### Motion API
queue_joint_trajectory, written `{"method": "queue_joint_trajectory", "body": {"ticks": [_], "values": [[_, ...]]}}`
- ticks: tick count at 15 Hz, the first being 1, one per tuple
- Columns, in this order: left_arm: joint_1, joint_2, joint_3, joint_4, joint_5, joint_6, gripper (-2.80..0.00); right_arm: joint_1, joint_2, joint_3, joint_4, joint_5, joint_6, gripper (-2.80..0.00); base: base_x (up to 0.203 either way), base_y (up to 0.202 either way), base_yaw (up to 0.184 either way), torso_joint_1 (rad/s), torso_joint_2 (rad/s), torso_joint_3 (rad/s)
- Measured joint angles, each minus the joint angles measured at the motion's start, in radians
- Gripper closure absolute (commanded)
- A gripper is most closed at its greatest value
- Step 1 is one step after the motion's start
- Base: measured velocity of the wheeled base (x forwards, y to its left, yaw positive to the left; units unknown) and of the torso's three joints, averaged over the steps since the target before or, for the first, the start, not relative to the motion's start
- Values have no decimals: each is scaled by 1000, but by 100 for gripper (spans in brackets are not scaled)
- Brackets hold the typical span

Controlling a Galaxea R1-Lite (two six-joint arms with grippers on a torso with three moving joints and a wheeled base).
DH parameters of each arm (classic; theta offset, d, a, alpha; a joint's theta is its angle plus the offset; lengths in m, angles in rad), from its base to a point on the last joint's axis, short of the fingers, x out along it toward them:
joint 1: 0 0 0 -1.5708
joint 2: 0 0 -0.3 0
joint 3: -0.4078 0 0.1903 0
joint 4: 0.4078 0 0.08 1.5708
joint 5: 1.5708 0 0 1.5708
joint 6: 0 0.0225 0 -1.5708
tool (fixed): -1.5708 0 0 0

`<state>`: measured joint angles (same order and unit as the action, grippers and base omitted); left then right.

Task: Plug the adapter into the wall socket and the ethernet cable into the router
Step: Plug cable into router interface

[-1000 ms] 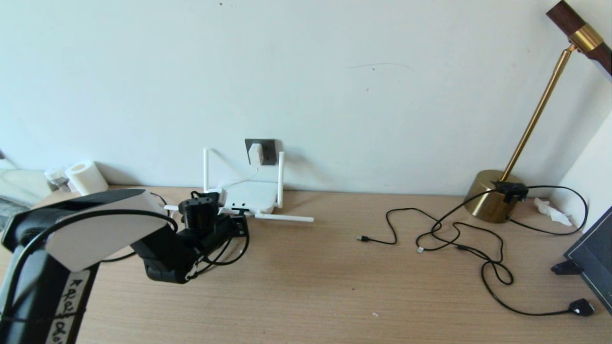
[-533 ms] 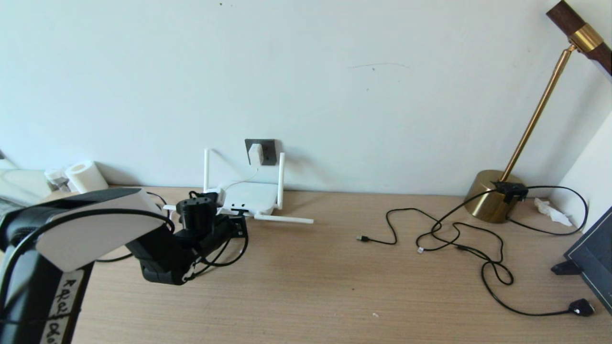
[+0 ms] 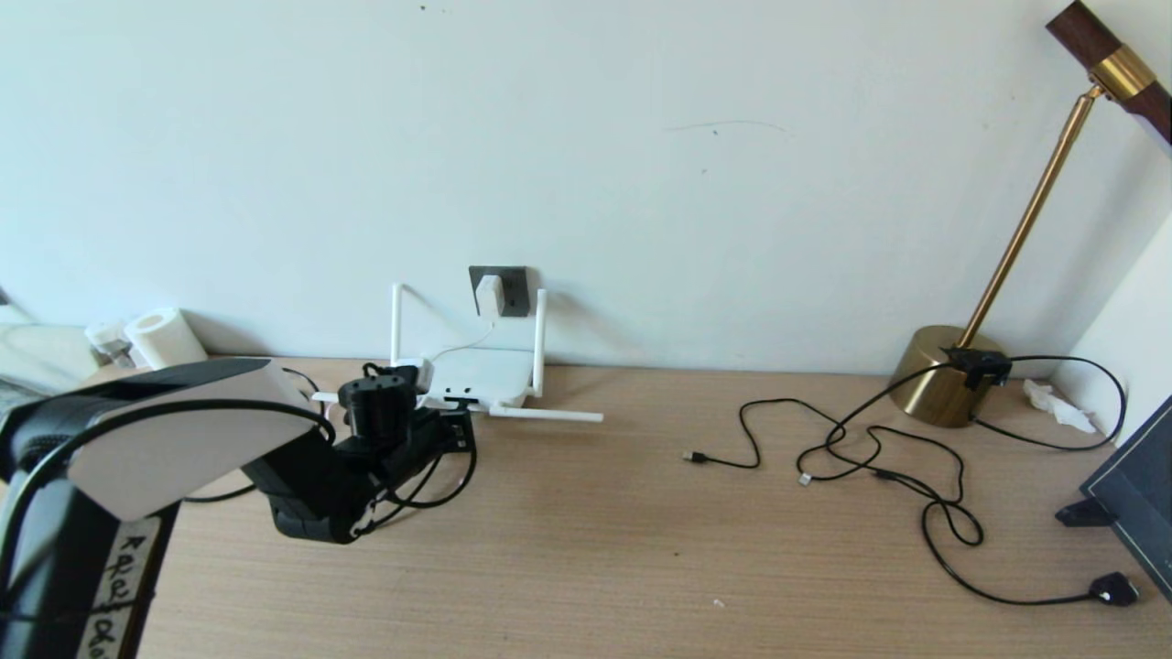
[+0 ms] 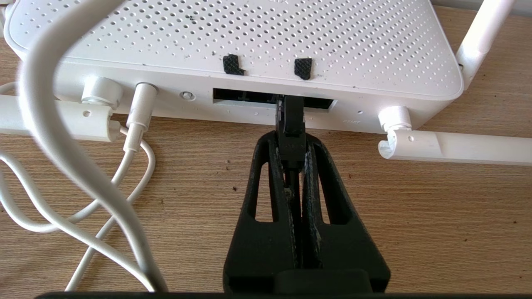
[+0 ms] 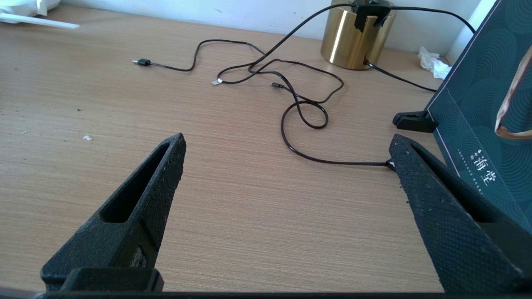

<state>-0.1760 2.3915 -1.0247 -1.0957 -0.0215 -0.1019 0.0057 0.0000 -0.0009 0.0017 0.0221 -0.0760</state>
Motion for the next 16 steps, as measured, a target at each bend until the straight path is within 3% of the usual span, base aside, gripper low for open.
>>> {"method": "queue_joint_trajectory", "body": {"ticks": [5, 6, 16], "values": [[1, 3, -1, 5, -5, 0, 0, 0, 0, 0, 0, 0, 0, -280, 0, 0, 0, 0, 0, 0], [1, 5, -2, 5, -7, -1, -280, 0, 0, 0, 0, 0, 0, -280, 0, 0, 0, 0, 0, 0], [4, 22, -29, 0, -5, -3, -280, 0, 0, 0, 0, 0, 0, -280, 0, 0, 0, 0, 0, 0]]}}
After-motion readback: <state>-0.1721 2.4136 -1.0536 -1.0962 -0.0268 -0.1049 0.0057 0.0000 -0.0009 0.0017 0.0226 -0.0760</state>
